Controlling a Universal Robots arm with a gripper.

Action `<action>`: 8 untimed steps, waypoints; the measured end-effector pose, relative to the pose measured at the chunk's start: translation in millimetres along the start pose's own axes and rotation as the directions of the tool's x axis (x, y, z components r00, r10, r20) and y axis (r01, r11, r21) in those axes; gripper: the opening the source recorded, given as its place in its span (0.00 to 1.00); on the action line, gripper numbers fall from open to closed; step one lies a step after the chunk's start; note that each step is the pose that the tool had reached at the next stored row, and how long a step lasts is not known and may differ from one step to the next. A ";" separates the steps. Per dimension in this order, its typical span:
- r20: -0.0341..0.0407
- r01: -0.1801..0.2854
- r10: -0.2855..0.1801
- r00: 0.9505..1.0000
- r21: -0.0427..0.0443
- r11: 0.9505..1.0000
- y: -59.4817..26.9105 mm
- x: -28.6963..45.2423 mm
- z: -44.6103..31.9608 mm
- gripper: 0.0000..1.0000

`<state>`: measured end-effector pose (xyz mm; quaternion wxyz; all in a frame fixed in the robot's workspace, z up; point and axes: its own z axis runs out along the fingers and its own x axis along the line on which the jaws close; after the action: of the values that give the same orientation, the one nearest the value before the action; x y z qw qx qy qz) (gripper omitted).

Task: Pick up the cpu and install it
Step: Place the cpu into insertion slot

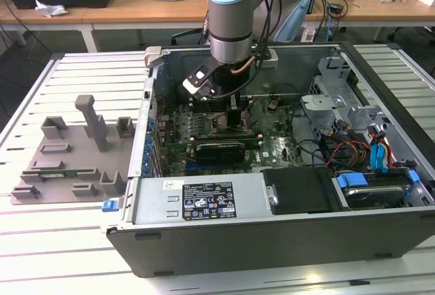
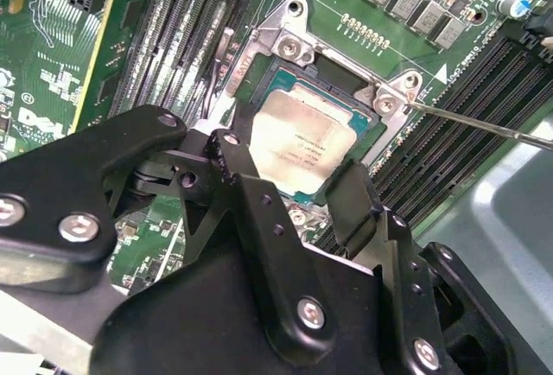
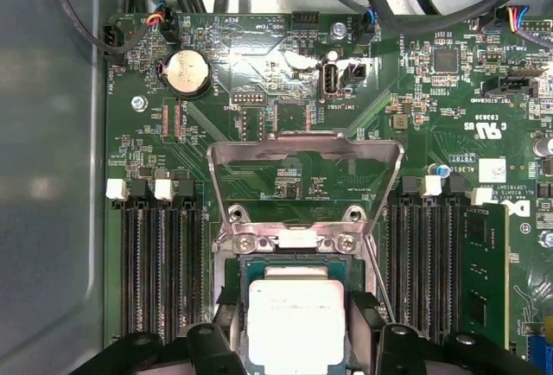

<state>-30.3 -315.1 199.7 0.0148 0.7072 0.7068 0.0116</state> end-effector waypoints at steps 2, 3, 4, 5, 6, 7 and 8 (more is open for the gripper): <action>0.000 0.000 0.000 1.000 0.000 1.000 0.1 -0.1 -3.0 0.61; 0.000 0.000 0.000 1.000 0.000 1.000 0.2 0.0 -6.1 0.61; 0.000 0.000 0.000 1.000 0.000 1.000 0.3 0.0 -9.9 0.61; 0.000 0.000 0.000 1.000 0.000 1.000 0.5 -0.1 -13.0 0.61; 0.000 0.000 0.000 1.000 0.000 1.000 0.6 -0.1 -14.8 0.61; 0.000 0.000 0.000 1.000 0.000 1.000 0.7 -0.1 -18.0 0.59; 0.001 0.000 0.000 1.000 0.000 1.000 0.8 -0.1 -20.2 0.11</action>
<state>-30.3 -315.1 219.9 0.0149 0.7071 0.7068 0.0114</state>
